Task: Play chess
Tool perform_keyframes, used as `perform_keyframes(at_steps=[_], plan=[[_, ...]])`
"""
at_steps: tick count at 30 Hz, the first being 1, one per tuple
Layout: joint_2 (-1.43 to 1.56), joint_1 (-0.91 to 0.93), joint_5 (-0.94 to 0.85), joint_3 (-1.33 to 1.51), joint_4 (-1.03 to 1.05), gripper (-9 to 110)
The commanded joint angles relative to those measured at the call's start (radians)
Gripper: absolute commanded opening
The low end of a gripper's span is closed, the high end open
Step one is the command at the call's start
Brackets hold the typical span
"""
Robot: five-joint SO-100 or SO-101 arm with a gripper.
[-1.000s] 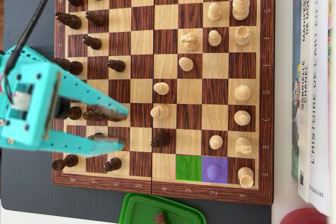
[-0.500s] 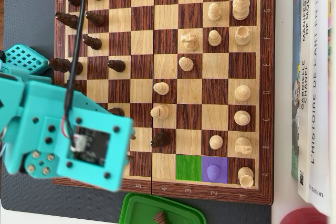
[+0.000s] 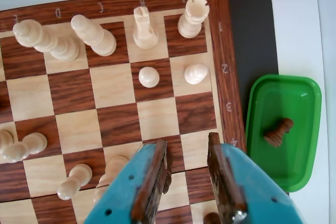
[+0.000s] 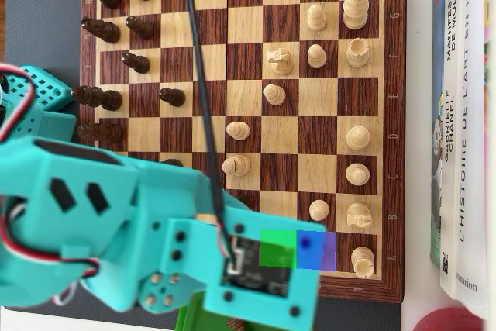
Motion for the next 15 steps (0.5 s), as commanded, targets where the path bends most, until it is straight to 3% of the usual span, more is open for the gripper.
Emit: perform_keyframes(at_steps=[1,15], plan=[[-0.054,0.008,-0.005,-0.123,0.002,13],[-0.365,0.048,-0.06,-0.388,0.041,13]])
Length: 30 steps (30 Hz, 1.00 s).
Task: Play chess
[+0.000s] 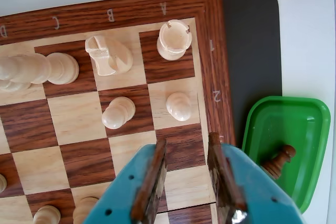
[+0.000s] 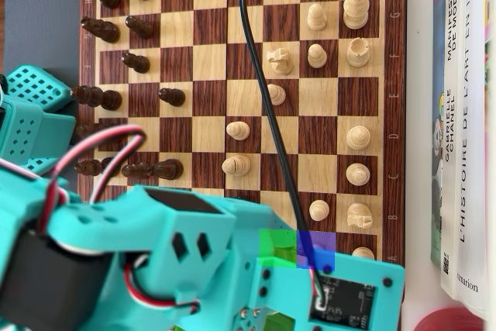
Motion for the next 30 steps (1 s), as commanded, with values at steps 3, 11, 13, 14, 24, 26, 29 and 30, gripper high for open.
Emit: perform_keyframes(at_steps=[3,11,13,14,24,26,29,30], plan=[[-0.057,0.012,-0.018,-0.135,0.023,13],[-0.132,0.009,-0.018,-0.16,0.014,13],[-0.143,0.009,-0.018,-0.167,0.014,13],[-0.15,0.009,-0.018,-0.178,0.018,13],[-0.218,0.012,-0.02,-0.23,0.021,13],[-0.225,0.012,-0.02,-0.23,0.021,13],[-0.238,0.009,-0.02,-0.23,0.021,13],[-0.239,0.009,-0.02,-0.23,0.021,13]])
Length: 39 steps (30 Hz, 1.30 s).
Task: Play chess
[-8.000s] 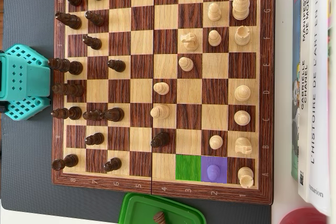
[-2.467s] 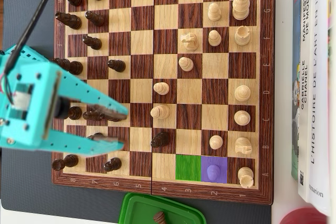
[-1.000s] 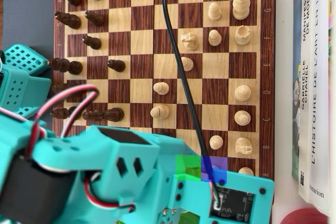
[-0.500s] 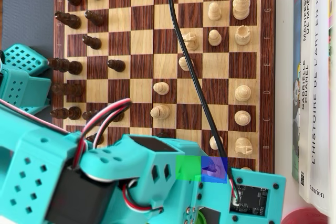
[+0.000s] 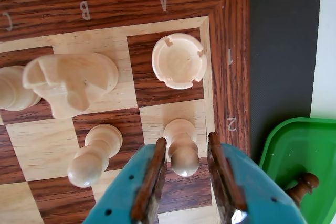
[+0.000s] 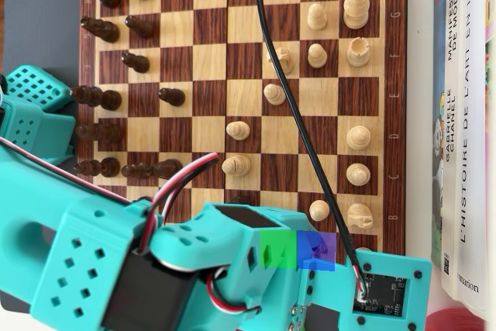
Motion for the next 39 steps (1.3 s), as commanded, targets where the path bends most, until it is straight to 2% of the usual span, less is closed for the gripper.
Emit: perform_keyframes(at_steps=[1,29,34,39], plan=[[0.006,0.009,-0.005,-0.051,0.0,13],[0.005,0.011,-0.005,-0.051,0.002,13],[0.005,0.012,-0.005,-0.051,0.002,5],[0.005,0.012,-0.005,-0.051,0.002,5]])
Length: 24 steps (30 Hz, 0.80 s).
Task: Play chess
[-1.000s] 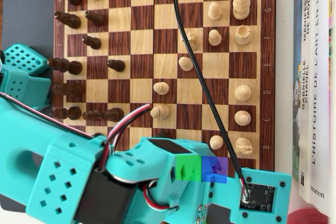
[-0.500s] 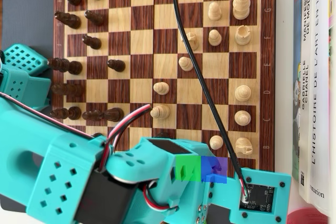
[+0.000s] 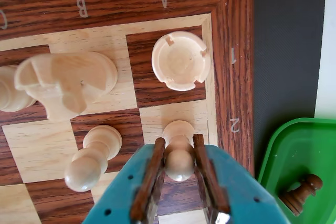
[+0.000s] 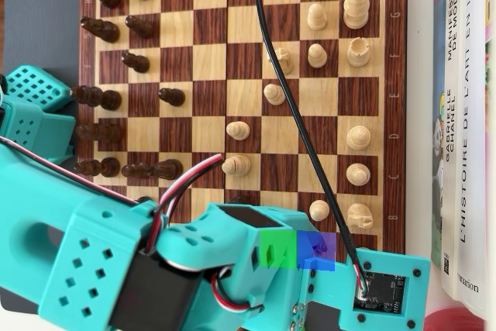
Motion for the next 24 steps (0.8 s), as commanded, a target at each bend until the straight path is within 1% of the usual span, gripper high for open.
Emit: perform_keyframes(at_steps=[1,9,13,17,24], plan=[[0.015,0.012,-0.005,-0.049,0.002,5],[0.041,0.018,-0.005,-0.04,0.005,5],[0.098,0.028,-0.005,-0.037,0.078,5],[0.126,0.029,-0.005,-0.031,0.091,5],[0.189,0.032,0.005,0.089,0.08,5]])
